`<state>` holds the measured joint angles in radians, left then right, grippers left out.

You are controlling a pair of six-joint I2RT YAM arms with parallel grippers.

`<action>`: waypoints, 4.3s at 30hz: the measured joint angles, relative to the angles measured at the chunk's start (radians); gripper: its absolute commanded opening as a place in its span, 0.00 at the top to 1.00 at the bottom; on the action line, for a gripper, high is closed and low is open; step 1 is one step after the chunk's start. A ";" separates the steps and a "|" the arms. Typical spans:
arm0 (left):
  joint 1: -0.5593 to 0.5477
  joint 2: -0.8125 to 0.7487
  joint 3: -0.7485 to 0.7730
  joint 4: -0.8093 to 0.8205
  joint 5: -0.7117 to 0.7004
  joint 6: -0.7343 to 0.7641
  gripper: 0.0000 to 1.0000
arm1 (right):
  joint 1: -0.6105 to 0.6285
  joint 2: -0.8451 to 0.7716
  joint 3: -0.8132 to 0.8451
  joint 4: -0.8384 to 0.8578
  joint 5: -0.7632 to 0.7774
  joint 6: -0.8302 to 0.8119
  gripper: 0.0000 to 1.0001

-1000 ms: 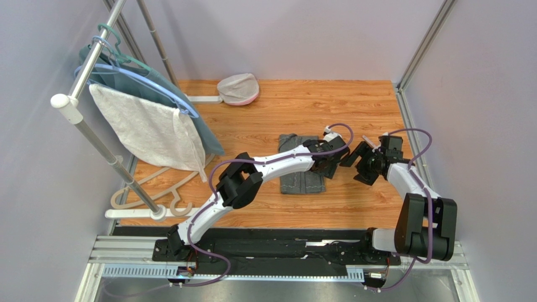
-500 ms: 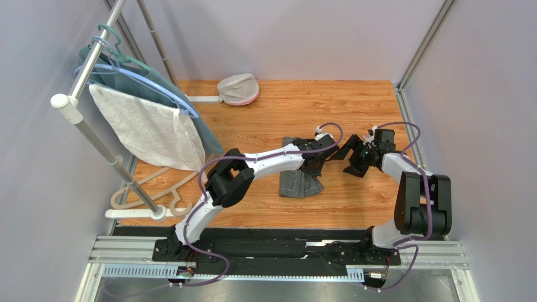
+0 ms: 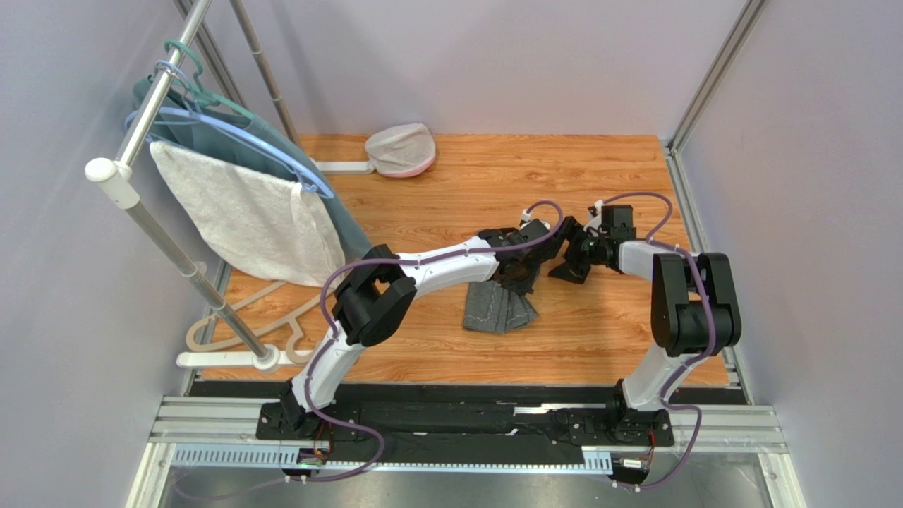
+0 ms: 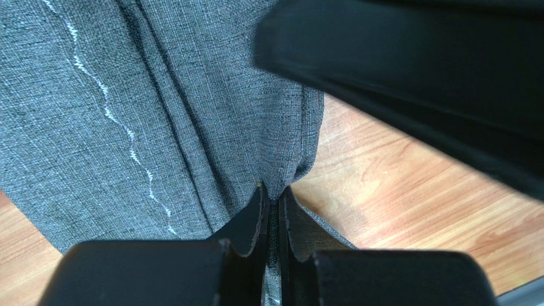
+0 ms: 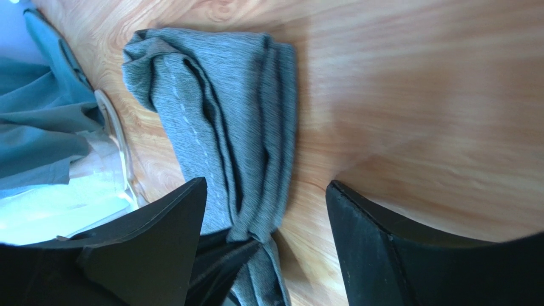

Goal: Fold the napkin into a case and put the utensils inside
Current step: Pick up the 2/3-rectangle-folded napkin at the center of the board, then fold the 2/3-rectangle-folded napkin at the center of the board.

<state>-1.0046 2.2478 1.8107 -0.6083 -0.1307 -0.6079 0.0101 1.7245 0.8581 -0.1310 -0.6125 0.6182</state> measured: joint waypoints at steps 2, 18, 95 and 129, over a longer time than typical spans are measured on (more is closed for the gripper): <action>0.002 -0.004 -0.007 0.005 0.011 0.000 0.98 | 0.018 0.015 0.003 0.027 -0.006 0.013 0.33; 0.011 -0.062 -0.071 0.067 0.080 0.000 0.99 | 0.059 0.158 0.029 0.229 -0.122 0.109 0.50; 0.210 -0.463 -0.673 0.512 0.308 -0.105 0.72 | 0.386 0.114 0.416 -0.557 0.768 -0.121 1.00; 0.213 -0.235 -0.736 0.906 0.401 -0.318 0.77 | 0.539 0.342 0.703 -0.912 1.020 0.058 1.00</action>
<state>-0.7918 2.0125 1.0744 0.2981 0.2703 -0.9257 0.5488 2.0663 1.5612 -1.0431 0.4076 0.6762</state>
